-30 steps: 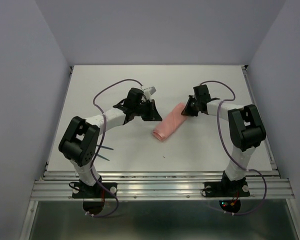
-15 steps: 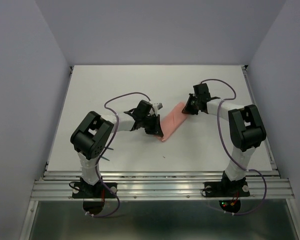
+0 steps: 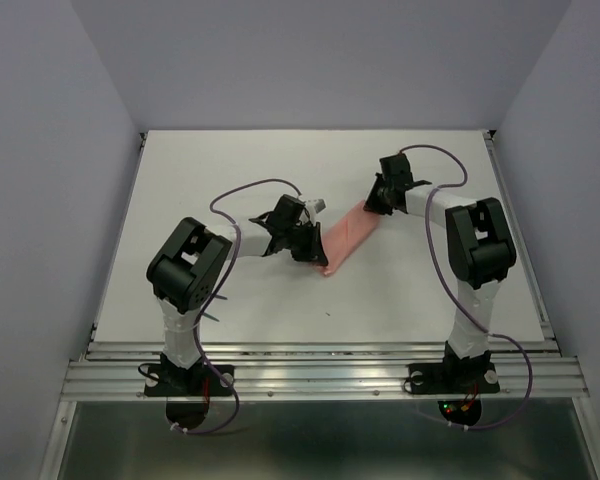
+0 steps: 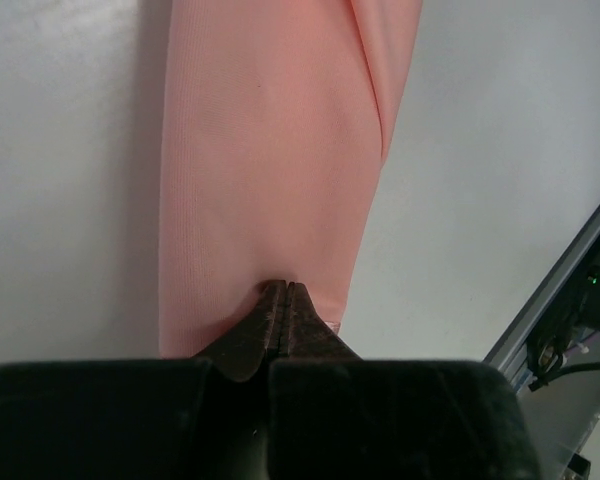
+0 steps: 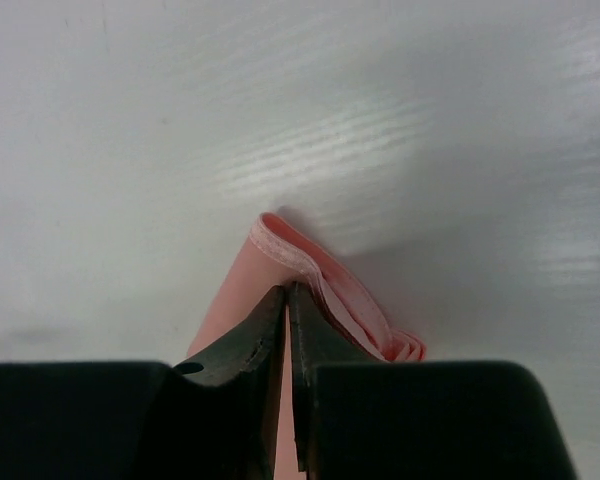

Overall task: Fold the napkin into a case and place the utensils inside
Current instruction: Turn over the smaller rectangle-folded napkin at the center of the board.

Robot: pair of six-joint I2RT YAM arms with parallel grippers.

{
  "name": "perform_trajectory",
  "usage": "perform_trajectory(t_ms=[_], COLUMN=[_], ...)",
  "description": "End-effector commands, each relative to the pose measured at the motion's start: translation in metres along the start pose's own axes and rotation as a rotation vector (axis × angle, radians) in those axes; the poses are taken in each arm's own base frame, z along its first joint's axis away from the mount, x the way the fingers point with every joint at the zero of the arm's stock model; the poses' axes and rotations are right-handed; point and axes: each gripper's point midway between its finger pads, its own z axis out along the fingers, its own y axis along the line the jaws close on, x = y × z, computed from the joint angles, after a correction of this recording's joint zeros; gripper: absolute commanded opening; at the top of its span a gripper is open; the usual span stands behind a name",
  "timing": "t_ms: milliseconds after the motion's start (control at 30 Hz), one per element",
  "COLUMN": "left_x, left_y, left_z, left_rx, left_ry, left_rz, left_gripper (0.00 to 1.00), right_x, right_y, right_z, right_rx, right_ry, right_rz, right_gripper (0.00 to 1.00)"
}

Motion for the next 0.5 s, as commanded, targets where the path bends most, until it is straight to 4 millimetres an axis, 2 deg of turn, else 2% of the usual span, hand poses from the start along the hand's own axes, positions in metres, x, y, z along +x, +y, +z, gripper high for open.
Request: perform_trajectory(t_ms=[0, 133, 200, 267, 300, 333, 367, 400, 433, 467], left_x=[-0.036, -0.061, -0.068, -0.090, -0.092, -0.108, -0.117, -0.122, -0.133, -0.138], left_y=[0.024, 0.014, 0.009, -0.003, -0.004, -0.016, -0.015, -0.011, -0.012, -0.010], left_z=[0.006, 0.002, -0.005, -0.021, -0.028, -0.043, -0.052, -0.062, -0.079, -0.088], left_rx=[-0.045, -0.040, -0.048, -0.055, -0.070, -0.068, -0.098, -0.124, -0.147, -0.158], left_ry=[-0.071, -0.101, -0.105, -0.156, -0.152, -0.198, -0.231, -0.247, -0.291, -0.306], left_rz=[0.017, 0.053, 0.063, 0.091, 0.087, 0.118, 0.125, 0.121, 0.130, 0.122], left_gripper=[0.00, 0.00, 0.00, 0.00, 0.00, 0.13, 0.24, 0.29, 0.36, 0.39], right_x=[-0.024, -0.033, -0.045, -0.057, -0.072, -0.081, -0.089, -0.106, -0.112, -0.118], right_y=[-0.008, -0.008, 0.002, 0.012, 0.026, 0.034, 0.043, 0.058, 0.068, 0.075], right_z=[0.014, 0.024, 0.023, 0.018, 0.011, 0.006, 0.000, -0.013, -0.021, -0.029], right_rx=[0.099, 0.125, 0.105, 0.086, 0.055, 0.032, 0.008, -0.032, -0.064, -0.087], right_ry=[-0.070, -0.082, -0.101, -0.122, -0.145, -0.157, -0.170, -0.205, -0.215, -0.227], right_rz=[-0.003, -0.005, -0.005, -0.009, -0.014, -0.018, -0.022, -0.029, -0.035, -0.042], right_gripper=[0.11, 0.11, 0.11, 0.12, 0.13, 0.14, 0.16, 0.20, 0.31, 0.35])
